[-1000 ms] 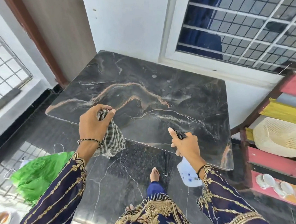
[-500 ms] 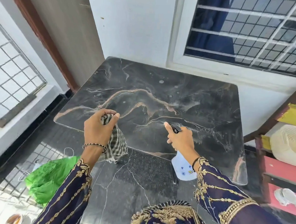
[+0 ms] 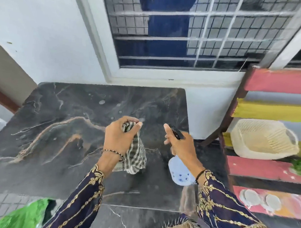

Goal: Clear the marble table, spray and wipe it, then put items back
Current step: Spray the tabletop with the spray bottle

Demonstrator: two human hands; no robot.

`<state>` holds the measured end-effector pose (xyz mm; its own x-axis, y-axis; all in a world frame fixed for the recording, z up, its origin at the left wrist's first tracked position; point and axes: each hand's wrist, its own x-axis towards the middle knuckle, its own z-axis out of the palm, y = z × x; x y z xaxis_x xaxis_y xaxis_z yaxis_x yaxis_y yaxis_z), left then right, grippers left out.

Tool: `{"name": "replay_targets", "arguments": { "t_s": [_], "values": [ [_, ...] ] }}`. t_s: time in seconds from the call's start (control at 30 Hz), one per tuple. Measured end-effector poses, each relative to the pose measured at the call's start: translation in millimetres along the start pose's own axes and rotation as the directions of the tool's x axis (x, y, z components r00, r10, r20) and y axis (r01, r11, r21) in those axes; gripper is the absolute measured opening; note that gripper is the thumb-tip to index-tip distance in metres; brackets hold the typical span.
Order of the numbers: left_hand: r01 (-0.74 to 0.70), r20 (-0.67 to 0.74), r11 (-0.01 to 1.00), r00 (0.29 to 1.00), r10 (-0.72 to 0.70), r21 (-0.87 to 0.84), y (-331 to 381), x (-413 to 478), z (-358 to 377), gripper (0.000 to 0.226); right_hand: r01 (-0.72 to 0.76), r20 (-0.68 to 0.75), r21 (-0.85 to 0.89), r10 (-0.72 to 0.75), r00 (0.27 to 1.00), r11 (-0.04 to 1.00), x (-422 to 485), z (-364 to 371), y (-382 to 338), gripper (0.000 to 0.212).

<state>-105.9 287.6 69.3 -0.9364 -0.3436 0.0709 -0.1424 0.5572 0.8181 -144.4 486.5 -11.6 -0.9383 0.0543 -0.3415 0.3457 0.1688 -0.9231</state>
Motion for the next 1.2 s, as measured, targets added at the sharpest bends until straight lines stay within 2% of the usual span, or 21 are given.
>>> {"name": "replay_targets", "arguments": {
  "t_s": [0.17,0.27,0.4,0.5,0.57,0.63,0.77,1.0,1.2],
  "values": [
    [-0.004,0.139,0.996,0.990,0.016,-0.088,64.8,32.2,113.7,0.007,0.131,-0.149,0.077,-0.119,0.982,0.988,49.5,-111.4,8.0,0.056],
    [0.019,0.217,0.985,0.976,0.019,-0.170,93.2,40.4,172.0,0.008,0.170,-0.230,0.064,-0.151,0.962,0.983,72.7,-172.9,15.4,0.046],
    [0.024,0.307,0.986,0.951,0.028,-0.162,121.5,47.4,238.4,0.011,0.222,-0.372,-0.042,-0.222,0.901,0.974,103.9,-245.4,29.4,0.042],
    [0.024,0.357,0.989,0.934,0.030,-0.145,133.5,54.2,281.7,0.009,0.226,-0.460,-0.115,-0.254,0.851,0.967,131.5,-291.7,42.3,0.029],
    [0.022,0.381,0.991,0.924,0.029,-0.128,136.5,58.0,300.6,0.010,0.228,-0.495,-0.184,-0.291,0.819,0.956,150.7,-314.6,52.6,0.031],
    [0.014,0.405,0.995,0.914,0.028,-0.100,137.8,63.6,319.1,0.011,0.209,-0.527,-0.229,-0.301,0.795,0.951,172.3,-335.2,68.0,0.034],
    [0.000,0.431,0.998,0.902,0.028,-0.063,133.5,74.0,346.7,0.008,0.079,-0.560,-0.380,-0.297,0.774,0.922,214.2,-361.1,106.8,0.044],
    [0.049,0.416,0.998,0.909,-0.030,-0.034,103.9,90.9,377.2,0.007,-0.147,-0.555,-0.338,-0.071,0.829,0.929,269.1,-360.2,177.2,0.076],
    [0.069,0.421,0.996,0.906,-0.042,-0.050,86.7,97.7,391.1,0.005,-0.232,-0.573,-0.339,-0.004,0.820,0.912,270.8,-344.2,194.0,0.084]
  ]
}}
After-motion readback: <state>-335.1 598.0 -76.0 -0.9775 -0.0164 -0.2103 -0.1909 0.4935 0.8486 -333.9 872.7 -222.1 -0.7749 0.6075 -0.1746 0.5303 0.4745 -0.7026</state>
